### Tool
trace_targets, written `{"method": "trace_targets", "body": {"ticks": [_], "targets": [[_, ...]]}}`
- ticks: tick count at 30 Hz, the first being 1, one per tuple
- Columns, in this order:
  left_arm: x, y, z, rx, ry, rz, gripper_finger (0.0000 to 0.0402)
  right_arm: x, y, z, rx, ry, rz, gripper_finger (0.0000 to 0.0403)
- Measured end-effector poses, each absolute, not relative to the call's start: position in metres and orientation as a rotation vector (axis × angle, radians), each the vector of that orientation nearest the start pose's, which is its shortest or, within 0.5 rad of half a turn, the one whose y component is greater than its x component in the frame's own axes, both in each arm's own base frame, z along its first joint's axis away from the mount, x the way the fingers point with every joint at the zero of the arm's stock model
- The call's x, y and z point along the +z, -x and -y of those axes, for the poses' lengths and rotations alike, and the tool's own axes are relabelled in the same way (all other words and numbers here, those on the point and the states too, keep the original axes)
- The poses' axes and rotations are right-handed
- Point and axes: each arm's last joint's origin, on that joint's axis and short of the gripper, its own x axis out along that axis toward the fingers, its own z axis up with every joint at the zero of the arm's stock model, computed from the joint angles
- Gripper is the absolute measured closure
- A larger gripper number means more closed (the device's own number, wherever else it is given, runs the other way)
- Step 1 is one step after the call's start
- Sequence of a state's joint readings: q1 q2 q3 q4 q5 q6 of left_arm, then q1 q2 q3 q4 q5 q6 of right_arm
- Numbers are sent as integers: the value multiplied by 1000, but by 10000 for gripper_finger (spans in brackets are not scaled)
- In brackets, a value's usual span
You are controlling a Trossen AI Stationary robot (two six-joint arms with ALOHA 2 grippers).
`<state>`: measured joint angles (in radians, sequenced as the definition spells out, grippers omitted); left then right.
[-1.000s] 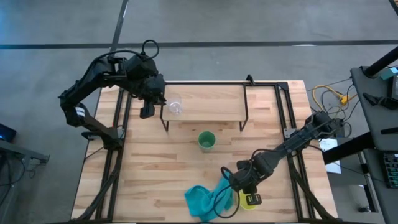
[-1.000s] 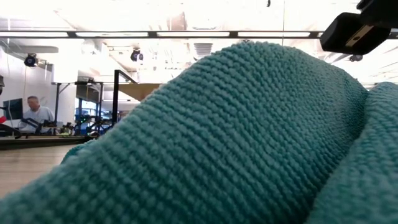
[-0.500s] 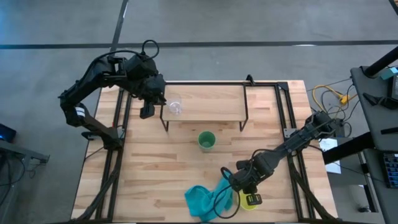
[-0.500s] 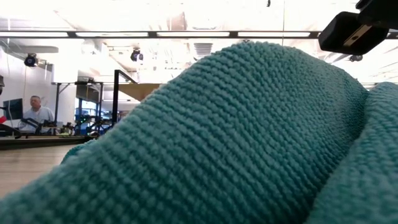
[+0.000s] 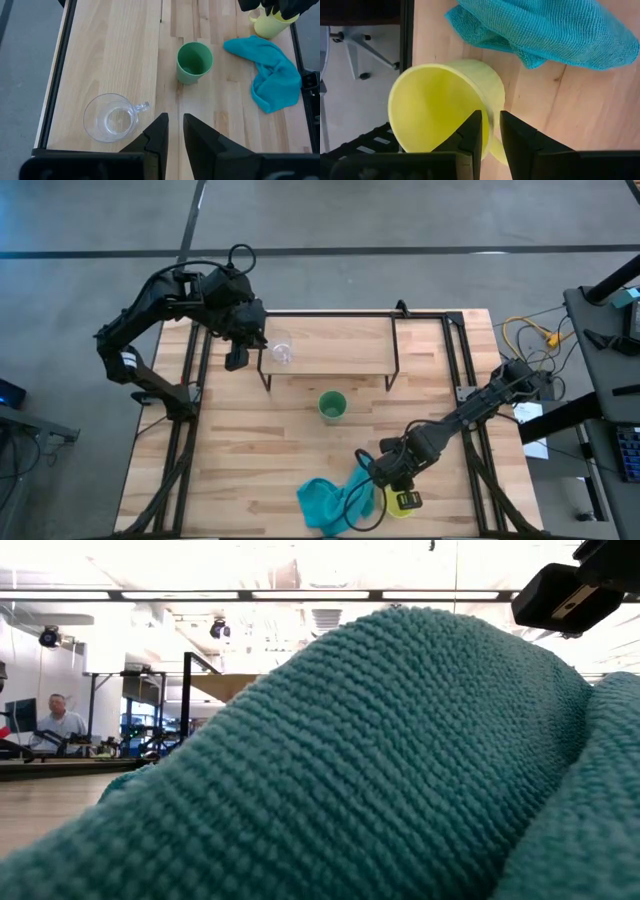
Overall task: Stack small to large cups/mugs on shelf
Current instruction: Put the yellow cup on the shelf
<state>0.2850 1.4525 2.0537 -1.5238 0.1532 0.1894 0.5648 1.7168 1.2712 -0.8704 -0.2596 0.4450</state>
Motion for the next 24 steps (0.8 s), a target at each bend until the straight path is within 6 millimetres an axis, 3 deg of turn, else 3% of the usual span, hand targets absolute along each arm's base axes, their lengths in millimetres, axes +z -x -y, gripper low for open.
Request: {"method": "trace_targets", "body": {"ticks": [18,24], "targets": [[477,-208,-56,37,23,-904,356,213,-275,-183,401,-161,-1424,340],[478,-210,-57,39,18,-882,356,208,-273,-182,389,-158,-1438,368]]}}
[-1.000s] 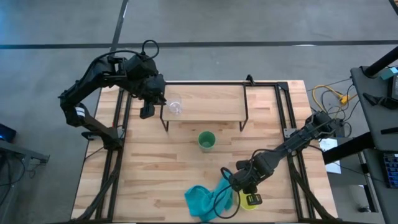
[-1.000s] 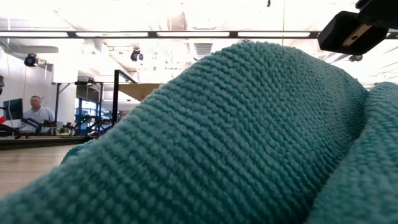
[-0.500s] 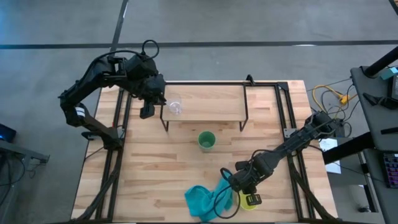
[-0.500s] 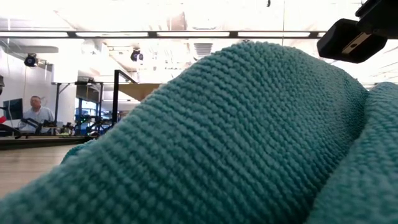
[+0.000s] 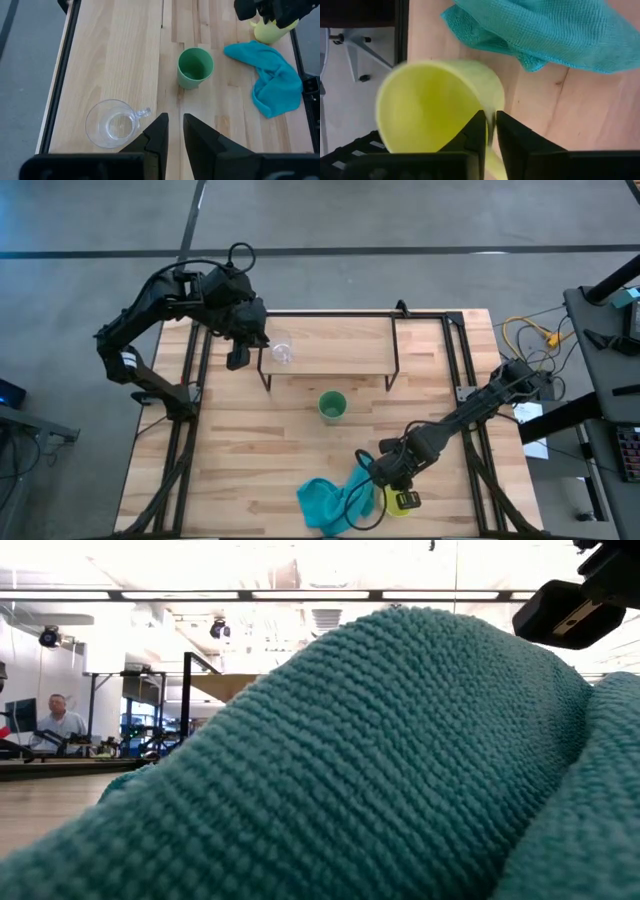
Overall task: Stack small to large cups/mugs on shelf
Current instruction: Put the yellow cup on the shelf
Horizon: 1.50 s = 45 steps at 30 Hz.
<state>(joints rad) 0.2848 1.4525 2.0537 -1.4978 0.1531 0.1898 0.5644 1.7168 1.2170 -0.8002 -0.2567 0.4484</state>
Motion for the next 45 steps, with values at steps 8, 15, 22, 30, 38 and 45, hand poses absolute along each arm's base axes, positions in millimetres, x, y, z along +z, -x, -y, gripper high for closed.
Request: {"method": "trace_targets", "body": {"ticks": [8,15,22,30,38,45], "targets": [[478,-210,-57,39,18,-882,356,206,-279,-170,209,-201,-1412,392],[478,-210,-57,40,18,-881,356,210,-293,-146,17,-328,-1375,393],[478,-210,-57,40,18,-882,356,215,-305,-120,-147,-356,-1310,394],[478,-210,-57,40,18,-882,356,218,-312,-90,-276,-410,-1316,394],[478,-210,-57,40,18,-882,356,236,-321,-66,-372,-414,-1269,394],[478,-210,-57,38,15,-883,356,266,-325,-53,-402,-418,-1231,394]]}}
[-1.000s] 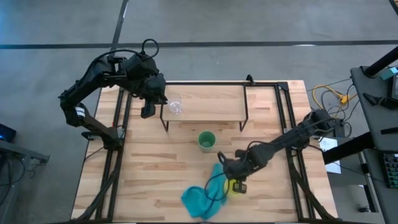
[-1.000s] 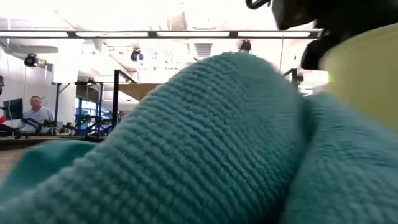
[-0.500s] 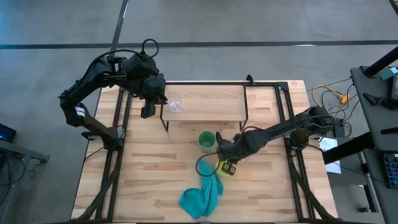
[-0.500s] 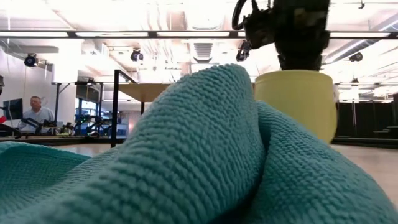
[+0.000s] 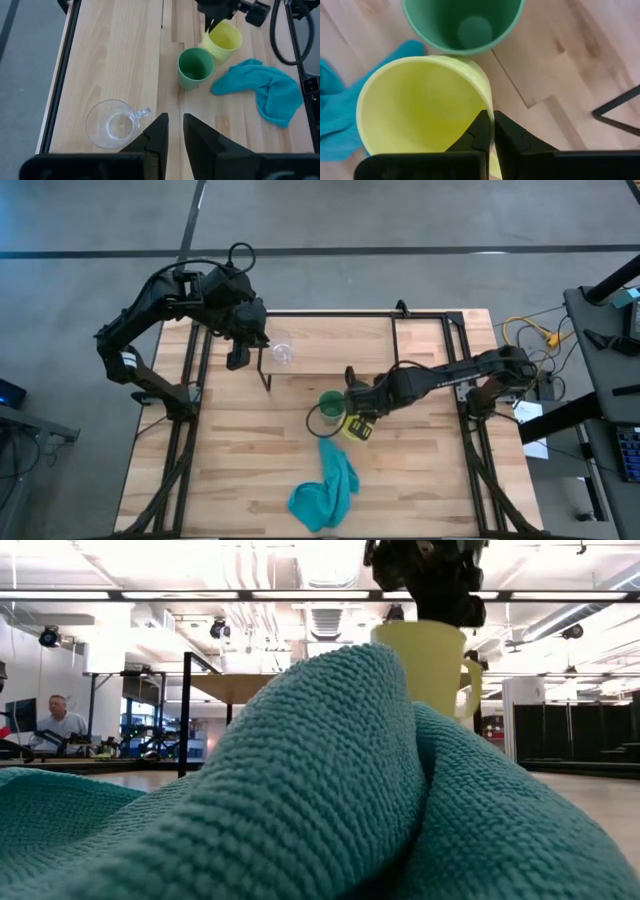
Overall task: Stack small to large cups/mugs on shelf
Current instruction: Put the yellow cup on the shelf
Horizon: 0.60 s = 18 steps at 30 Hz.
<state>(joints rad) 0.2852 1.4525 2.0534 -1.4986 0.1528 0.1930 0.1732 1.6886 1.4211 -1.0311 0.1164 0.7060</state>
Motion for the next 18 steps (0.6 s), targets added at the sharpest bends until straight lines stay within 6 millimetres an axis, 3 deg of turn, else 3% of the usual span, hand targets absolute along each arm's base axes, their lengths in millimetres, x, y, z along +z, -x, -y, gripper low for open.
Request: {"method": "trace_targets", "body": {"ticks": [5,18], "targets": [[478,-210,-57,36,9,-883,356,280,-325,-51,-410,-407,-1211,394],[478,-210,-57,18,-31,-885,356,277,-321,-51,-425,-394,-1254,394]]}}
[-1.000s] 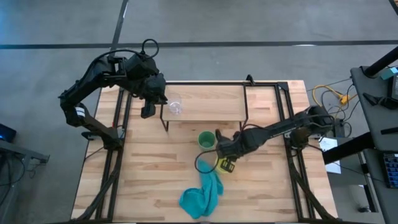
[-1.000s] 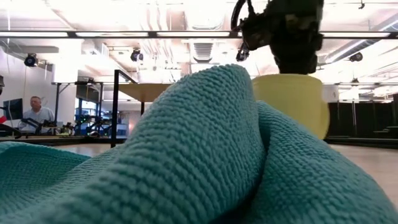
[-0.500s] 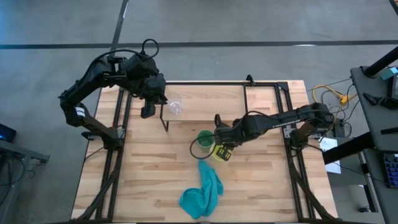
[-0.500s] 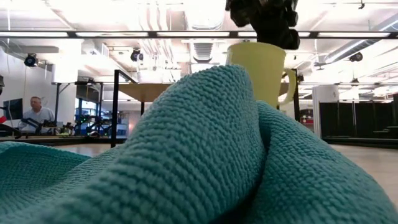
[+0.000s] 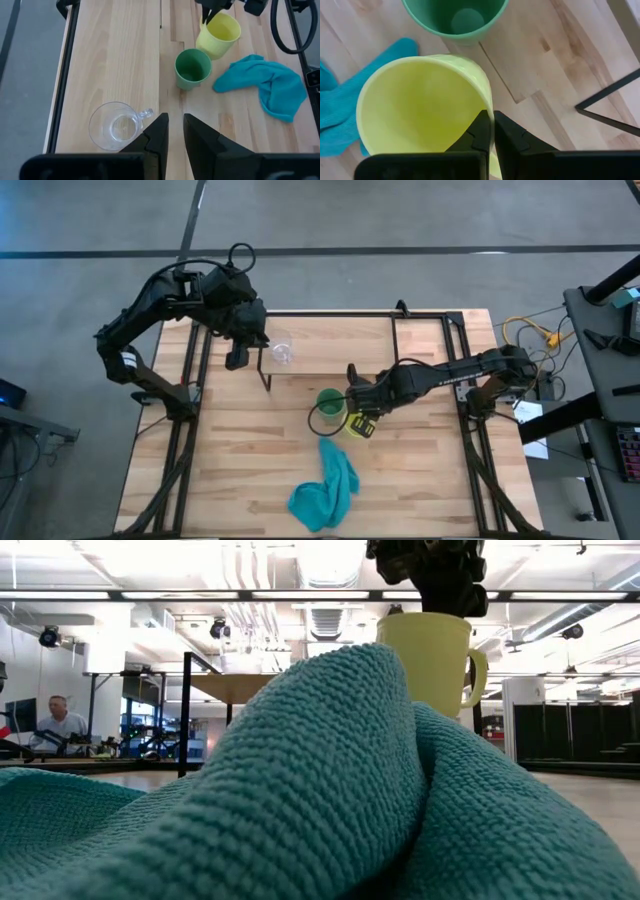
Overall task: Stack small to large cups/mugs on shelf
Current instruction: Put the yellow cup on the shelf
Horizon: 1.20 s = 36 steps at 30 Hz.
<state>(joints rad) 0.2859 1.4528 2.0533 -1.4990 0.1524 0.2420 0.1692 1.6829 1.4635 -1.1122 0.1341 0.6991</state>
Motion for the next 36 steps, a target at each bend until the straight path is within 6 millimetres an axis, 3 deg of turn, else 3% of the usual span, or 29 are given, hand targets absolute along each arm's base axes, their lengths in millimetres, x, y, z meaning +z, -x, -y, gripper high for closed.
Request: {"method": "trace_targets", "body": {"ticks": [36], "targets": [[480,-212,-58,23,-37,-850,356,280,-319,-51,-433,-425,-1254,394]]}}
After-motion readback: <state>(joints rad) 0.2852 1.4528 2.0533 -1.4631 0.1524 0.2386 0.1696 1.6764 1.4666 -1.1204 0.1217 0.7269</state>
